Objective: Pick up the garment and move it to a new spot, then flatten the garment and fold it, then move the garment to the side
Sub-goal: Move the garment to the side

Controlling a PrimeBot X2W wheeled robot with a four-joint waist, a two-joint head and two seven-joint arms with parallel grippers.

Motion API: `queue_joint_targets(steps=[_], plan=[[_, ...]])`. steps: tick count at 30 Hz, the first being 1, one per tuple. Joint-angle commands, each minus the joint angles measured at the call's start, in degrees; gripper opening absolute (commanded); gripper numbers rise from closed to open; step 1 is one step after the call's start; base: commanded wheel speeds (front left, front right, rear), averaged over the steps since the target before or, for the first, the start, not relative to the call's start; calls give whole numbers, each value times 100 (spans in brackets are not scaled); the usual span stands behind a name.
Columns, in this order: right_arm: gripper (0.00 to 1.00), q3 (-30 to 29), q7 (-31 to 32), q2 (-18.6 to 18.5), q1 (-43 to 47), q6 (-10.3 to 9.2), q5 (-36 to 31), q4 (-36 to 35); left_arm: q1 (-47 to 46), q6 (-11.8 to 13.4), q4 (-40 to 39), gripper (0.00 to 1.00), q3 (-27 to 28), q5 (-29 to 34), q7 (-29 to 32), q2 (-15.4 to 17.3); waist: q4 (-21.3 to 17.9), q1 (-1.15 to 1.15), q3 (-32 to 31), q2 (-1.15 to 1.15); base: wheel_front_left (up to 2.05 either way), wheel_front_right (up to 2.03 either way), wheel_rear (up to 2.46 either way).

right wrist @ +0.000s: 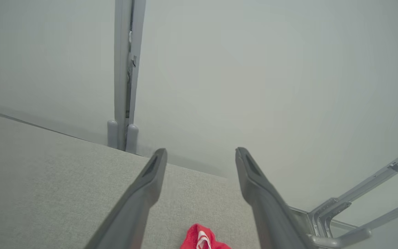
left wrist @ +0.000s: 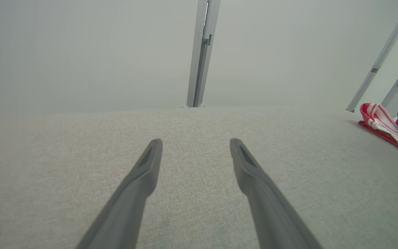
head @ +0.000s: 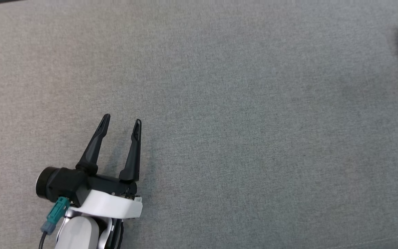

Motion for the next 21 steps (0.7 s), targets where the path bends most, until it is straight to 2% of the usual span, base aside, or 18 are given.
queue_joint_targets(steps=[1, 11, 15, 21], plan=[[100, -10, -210, 179, 131, -3, 10, -140, 88, 48, -24, 100, 46, -1, -15, 19, 13, 0, -166, 0, 0, 0, 0], [100, 58, -1883, 1493, 941, -3, 113, -728, 410, 174, -181, 100, 254, 44, -15, 17, 82, 0, -894, 0, 0, 0, 0], [100, 87, -2329, 1948, 1436, -3, -494, -724, 545, 238, -267, 100, 340, 42, -15, 17, 146, 0, -1140, 0, 0, 0, 0], [100, -365, -2571, 2887, 2354, -3, -1129, -873, 761, 291, -399, 100, 406, 11, -15, 18, 236, 0, -1412, 0, 0, 0, 0]])
